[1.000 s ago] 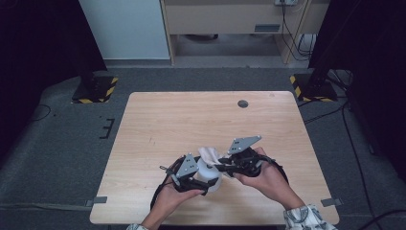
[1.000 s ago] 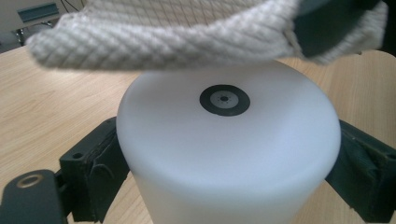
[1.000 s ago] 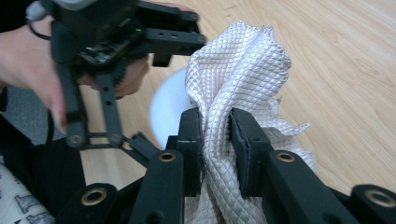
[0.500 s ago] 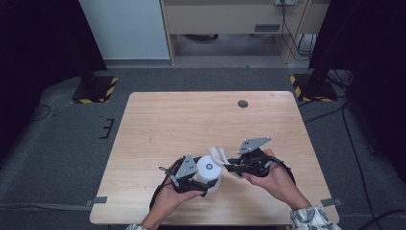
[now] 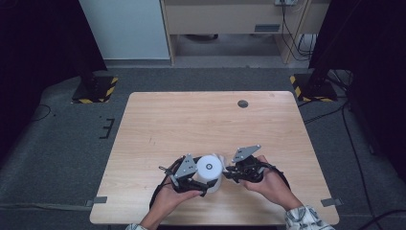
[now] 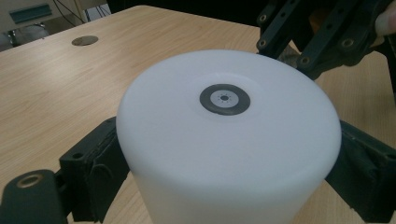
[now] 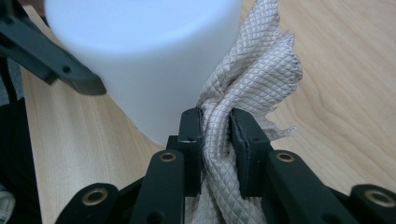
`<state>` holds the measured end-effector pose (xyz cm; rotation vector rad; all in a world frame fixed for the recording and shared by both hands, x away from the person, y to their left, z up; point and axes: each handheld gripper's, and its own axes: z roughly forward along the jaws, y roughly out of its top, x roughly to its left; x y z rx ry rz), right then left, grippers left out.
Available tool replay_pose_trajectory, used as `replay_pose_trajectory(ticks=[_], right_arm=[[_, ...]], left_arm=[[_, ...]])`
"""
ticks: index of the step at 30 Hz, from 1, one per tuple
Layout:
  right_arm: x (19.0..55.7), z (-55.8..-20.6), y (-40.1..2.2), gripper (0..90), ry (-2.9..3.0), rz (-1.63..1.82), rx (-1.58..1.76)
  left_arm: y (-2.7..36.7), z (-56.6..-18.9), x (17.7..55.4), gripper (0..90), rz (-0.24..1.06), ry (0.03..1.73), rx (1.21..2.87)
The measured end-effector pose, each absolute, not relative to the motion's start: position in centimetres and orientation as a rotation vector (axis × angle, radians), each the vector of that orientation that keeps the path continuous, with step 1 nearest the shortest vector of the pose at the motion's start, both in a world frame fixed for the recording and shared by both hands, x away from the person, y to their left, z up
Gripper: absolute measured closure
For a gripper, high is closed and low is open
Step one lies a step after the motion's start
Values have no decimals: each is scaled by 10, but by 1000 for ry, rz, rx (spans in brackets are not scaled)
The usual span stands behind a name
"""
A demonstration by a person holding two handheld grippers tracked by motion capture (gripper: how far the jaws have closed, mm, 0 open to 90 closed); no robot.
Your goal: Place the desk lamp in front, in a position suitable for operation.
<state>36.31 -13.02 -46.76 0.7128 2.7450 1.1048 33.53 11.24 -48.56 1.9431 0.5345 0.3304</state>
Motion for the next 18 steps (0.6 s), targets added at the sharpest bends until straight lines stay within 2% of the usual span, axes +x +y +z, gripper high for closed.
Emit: replay_pose_trajectory(ticks=[4, 10, 18], right_arm=[[365, -480, -129, 752, 2757, 1094, 729], [365, -480, -130, 752, 2750, 1099, 725], [363, -453, -133, 752, 2682, 1164, 676]], left_arm=[[112, -486, 335, 80, 333, 534, 1944], [112, -486, 335, 80, 332, 536, 1944], [112, -486, 336, 80, 329, 534, 1945]])
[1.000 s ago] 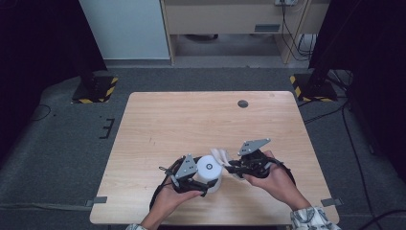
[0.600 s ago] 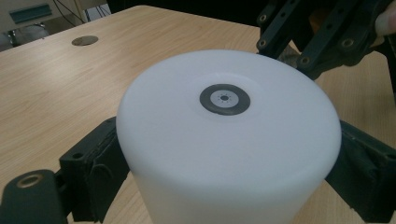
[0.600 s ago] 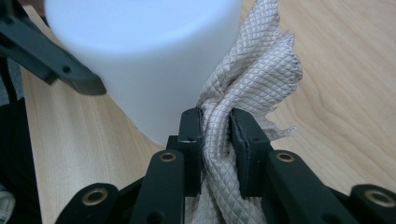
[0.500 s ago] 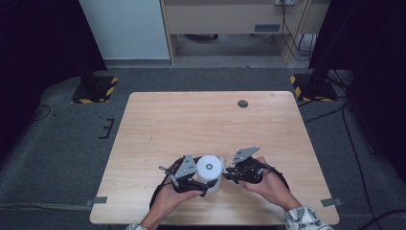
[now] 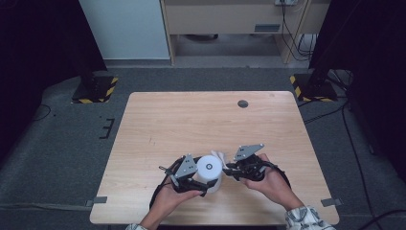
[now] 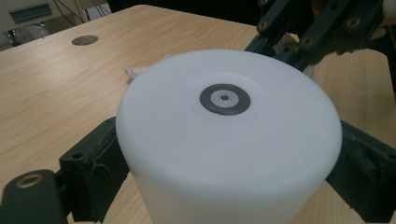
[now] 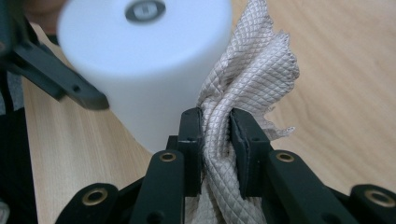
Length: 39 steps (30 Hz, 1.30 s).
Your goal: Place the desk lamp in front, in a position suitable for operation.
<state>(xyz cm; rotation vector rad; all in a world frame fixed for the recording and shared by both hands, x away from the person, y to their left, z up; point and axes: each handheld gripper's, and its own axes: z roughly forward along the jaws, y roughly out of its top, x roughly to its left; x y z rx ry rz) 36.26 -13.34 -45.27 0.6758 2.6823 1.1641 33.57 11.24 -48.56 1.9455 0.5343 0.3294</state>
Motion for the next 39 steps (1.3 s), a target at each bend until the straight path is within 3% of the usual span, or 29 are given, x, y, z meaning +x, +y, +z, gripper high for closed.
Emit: replay_pose_trajectory(ticks=[22, 39], right_arm=[[365, -490, -128, 753, 2749, 1080, 689], [359, -454, -133, 753, 2677, 1153, 628]], left_arm=[[112, -485, 336, 80, 329, 528, 1949], [112, -486, 336, 80, 330, 529, 1950]])
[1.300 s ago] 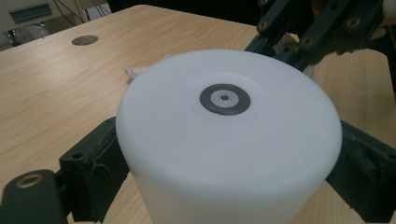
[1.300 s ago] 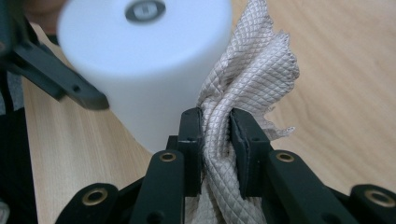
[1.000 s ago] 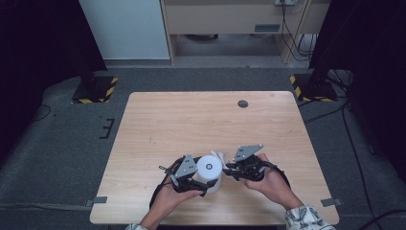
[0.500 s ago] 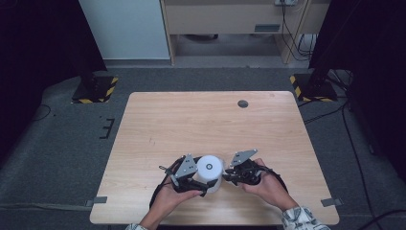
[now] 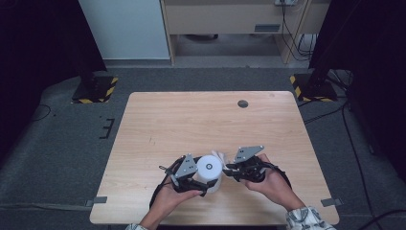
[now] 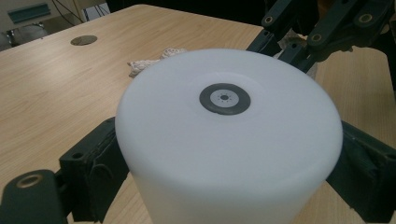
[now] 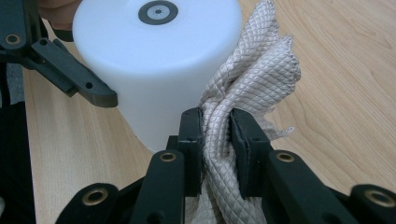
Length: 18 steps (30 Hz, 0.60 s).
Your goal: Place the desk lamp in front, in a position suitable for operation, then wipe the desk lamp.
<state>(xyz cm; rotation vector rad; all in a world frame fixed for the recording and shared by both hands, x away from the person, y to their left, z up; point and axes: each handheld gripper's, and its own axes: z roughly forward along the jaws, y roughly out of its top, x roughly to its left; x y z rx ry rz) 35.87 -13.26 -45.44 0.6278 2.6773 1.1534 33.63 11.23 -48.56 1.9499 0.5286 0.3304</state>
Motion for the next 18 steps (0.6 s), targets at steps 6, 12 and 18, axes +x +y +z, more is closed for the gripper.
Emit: replay_pose_trajectory(ticks=[6, 12, 18], right_arm=[[360, -463, -132, 752, 2692, 1140, 646], [358, -482, -130, 752, 2732, 1097, 661], [349, -484, -132, 753, 2739, 1099, 641]], left_arm=[[112, -486, 336, 80, 331, 528, 1950], [112, -486, 337, 80, 331, 527, 1951], [112, -486, 336, 80, 335, 527, 1953]])
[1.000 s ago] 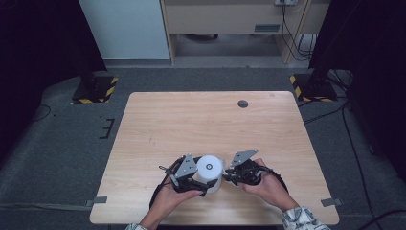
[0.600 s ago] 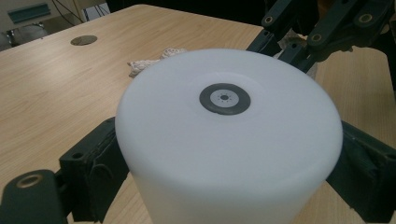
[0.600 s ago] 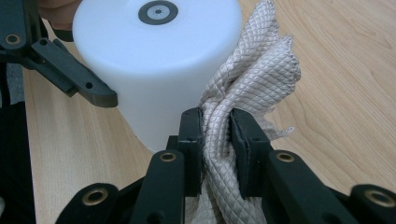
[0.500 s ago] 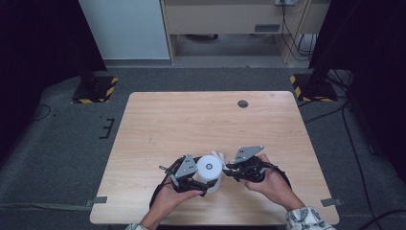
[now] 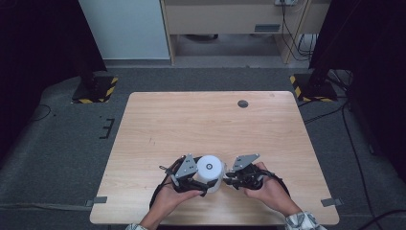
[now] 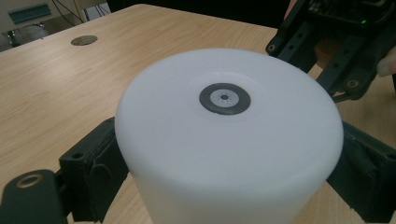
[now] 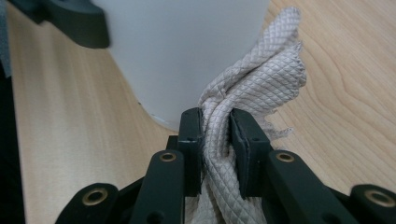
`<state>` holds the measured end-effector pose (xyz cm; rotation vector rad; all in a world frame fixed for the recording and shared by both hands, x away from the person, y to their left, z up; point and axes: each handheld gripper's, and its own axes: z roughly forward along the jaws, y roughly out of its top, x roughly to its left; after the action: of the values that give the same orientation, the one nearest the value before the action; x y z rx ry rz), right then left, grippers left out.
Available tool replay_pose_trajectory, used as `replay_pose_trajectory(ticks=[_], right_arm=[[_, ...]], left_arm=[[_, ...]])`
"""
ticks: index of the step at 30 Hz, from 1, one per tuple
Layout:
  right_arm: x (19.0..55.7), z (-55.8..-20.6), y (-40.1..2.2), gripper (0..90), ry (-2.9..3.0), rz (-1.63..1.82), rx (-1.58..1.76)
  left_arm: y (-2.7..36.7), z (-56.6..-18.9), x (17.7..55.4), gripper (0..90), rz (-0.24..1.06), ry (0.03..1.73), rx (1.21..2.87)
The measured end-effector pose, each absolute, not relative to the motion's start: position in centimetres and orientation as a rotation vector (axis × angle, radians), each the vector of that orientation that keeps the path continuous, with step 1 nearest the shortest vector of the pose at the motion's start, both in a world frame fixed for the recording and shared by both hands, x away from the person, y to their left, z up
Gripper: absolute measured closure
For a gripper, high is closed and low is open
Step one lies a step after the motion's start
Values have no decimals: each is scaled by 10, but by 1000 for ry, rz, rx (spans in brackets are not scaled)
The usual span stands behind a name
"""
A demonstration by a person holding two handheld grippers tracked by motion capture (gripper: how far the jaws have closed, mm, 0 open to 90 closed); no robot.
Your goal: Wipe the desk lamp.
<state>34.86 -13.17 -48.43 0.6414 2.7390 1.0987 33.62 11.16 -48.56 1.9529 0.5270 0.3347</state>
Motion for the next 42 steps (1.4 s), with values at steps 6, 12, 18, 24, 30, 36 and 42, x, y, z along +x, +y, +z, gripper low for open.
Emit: replay_pose_trajectory(ticks=[6, 12, 18, 24, 30, 36, 42], right_arm=[[342, -460, -137, 752, 2678, 1182, 615], [348, -456, -136, 753, 2671, 1177, 612], [357, -471, -133, 752, 2702, 1141, 647], [352, -480, -134, 752, 2717, 1136, 655], [339, -480, -135, 753, 2715, 1158, 631], [329, -470, -135, 753, 2688, 1209, 609], [333, -457, -138, 753, 2638, 1241, 622]], left_arm=[[111, -486, 337, 80, 334, 528, 1951], [111, -486, 337, 80, 333, 528, 1951], [111, -486, 337, 80, 334, 523, 1954], [111, -486, 337, 80, 333, 523, 1953], [111, -486, 337, 80, 332, 523, 1953], [112, -486, 337, 80, 330, 523, 1953], [112, -486, 337, 80, 331, 523, 1953]])
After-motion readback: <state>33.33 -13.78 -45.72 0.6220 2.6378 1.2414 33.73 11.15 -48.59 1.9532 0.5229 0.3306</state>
